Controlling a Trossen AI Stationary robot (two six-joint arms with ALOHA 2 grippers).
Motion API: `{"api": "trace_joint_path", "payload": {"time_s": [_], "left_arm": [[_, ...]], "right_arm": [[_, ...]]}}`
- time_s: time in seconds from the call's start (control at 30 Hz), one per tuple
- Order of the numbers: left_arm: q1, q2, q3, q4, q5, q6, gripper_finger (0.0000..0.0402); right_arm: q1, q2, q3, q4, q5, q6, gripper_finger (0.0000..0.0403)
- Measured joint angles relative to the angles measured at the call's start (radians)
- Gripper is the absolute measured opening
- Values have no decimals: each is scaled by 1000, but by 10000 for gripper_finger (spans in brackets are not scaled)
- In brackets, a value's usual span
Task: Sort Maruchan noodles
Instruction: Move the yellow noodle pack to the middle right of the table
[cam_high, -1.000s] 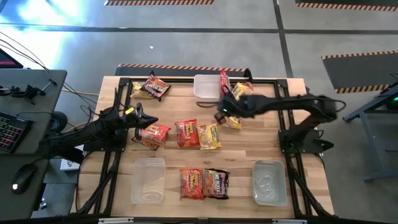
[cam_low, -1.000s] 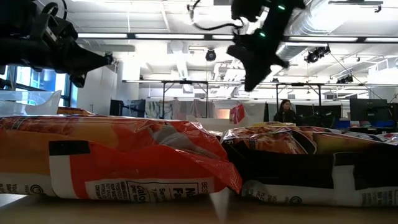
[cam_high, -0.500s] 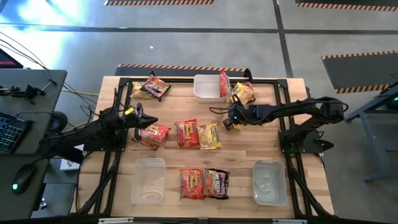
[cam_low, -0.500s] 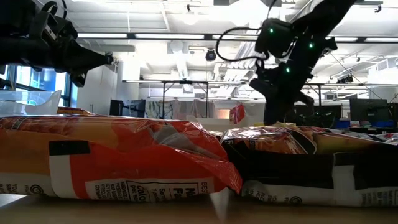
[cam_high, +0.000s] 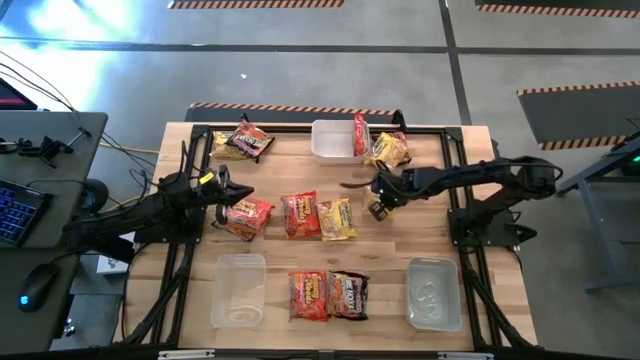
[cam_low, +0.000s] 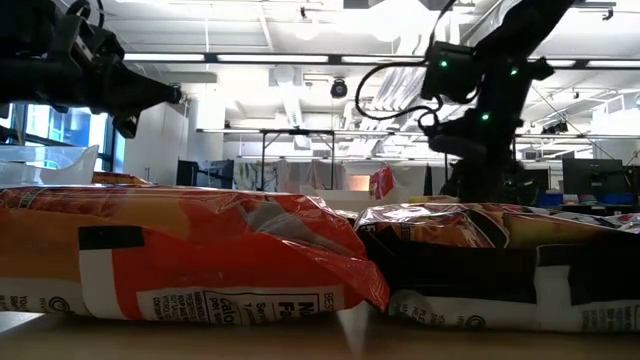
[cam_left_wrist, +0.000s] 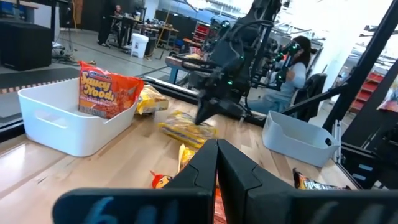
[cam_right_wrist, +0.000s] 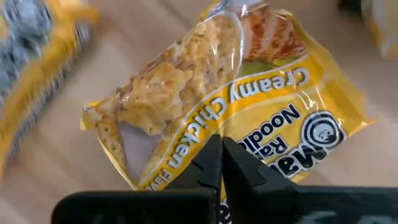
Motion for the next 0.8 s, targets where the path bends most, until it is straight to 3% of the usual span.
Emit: {"api": "trace_joint_path", "payload": {"time_s": [0.43, 0.8], "left_arm": [[0, 0, 0, 0, -37, 10, 3], [0, 17, 0, -1, -161, -5, 3]], "right_arm": [[94, -97, -10, -337, -46, -27, 0], [120, -161, -36, -354, -9, -125, 0]]}}
